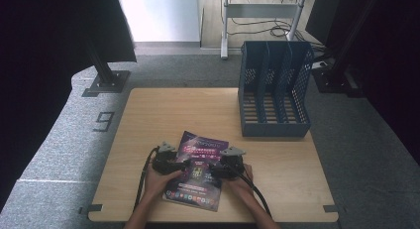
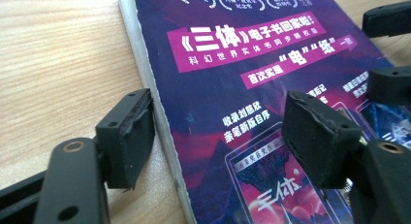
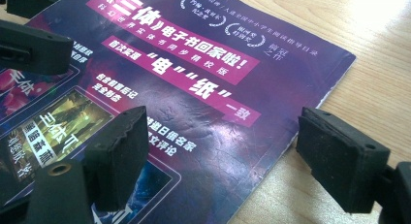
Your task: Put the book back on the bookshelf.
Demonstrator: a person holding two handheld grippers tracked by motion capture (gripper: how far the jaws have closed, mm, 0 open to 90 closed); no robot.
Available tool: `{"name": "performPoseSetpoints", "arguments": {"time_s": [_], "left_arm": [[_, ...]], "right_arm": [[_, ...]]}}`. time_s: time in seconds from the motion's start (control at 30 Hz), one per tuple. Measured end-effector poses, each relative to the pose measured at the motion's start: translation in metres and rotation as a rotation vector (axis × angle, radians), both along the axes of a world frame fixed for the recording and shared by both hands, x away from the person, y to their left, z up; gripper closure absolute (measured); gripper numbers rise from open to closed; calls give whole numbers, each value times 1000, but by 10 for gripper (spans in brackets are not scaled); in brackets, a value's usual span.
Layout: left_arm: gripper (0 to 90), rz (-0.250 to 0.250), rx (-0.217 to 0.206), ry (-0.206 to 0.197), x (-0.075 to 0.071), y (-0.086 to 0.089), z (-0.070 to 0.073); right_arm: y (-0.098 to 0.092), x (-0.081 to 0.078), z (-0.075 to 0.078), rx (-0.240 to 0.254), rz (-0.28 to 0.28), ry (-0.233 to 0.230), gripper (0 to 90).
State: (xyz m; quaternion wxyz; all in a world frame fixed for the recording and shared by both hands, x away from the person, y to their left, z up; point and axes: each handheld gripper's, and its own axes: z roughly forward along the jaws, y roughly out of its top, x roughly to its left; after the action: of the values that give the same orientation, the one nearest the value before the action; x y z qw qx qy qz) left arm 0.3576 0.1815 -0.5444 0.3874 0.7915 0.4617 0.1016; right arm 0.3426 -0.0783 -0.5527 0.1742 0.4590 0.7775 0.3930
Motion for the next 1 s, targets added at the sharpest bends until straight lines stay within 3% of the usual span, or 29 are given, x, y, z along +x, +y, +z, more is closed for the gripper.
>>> {"name": "performPoseSetpoints", "arguments": {"time_s": [0.17, 0.53, 0.73, 1.0], "left_arm": [[309, 0, -56, 26, 0, 5, 1], [345, -27, -112, 16, -3, 10, 9], [380, -63, -223, 7, -6, 16, 19], [387, -89, -270, 8, -5, 19, 22]], "right_arm": [[-1, 0, 0, 2, -8, 2, 183], [-3, 0, 0, 2, -11, 4, 182], [-3, 0, 0, 1, -16, 4, 181], [-3, 0, 0, 2, -14, 6, 181]]}}
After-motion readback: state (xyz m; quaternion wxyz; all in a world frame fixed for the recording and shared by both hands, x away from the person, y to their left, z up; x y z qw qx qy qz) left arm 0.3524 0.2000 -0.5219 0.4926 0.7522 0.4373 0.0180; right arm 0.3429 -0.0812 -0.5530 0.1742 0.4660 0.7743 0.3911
